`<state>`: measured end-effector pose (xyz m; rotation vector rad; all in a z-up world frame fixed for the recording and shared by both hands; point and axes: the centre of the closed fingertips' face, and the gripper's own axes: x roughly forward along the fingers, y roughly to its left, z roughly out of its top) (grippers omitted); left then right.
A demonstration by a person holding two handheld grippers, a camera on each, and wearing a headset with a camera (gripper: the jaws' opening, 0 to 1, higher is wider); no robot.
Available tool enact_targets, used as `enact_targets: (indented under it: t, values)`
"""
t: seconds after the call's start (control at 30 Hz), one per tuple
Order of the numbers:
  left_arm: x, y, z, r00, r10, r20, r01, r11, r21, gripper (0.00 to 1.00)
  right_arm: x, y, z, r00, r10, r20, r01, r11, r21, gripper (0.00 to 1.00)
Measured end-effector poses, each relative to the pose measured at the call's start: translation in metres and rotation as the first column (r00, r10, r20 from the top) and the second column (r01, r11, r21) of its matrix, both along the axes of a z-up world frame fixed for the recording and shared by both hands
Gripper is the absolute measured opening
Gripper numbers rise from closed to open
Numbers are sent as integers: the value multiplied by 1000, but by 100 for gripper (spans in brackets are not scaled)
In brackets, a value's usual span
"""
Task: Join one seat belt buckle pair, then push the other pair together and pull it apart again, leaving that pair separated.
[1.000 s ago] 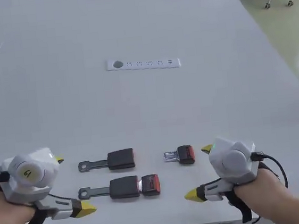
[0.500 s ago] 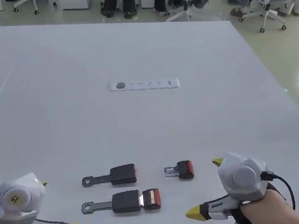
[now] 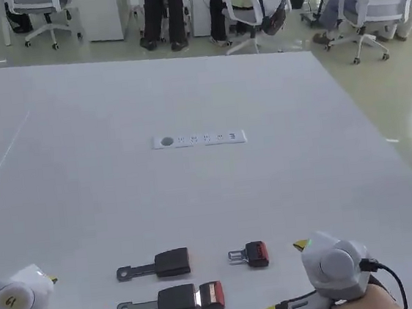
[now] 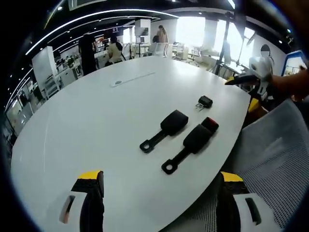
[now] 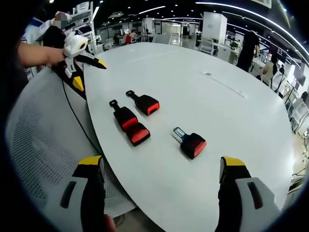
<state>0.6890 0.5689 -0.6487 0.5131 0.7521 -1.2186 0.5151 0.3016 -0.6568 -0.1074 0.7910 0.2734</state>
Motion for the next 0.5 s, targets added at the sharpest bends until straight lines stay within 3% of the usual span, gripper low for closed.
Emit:
enact_targets:
  t: [0.13, 0.3, 0.5]
  values:
    - [0, 1, 2, 1000, 18, -5, -18, 1000, -8, 100, -4, 3, 2, 1000, -3, -5, 3, 1000, 8, 100]
    - [-8, 0, -4, 1000, -23, -12, 24, 999, 22, 100, -6, -1, 3, 1000, 1, -10, -1, 1000, 4, 100]
    - [-14, -2, -1, 999, -38, -11, 39, 999, 29, 100, -6, -2, 5, 1000, 12, -16, -12, 1000, 3, 100]
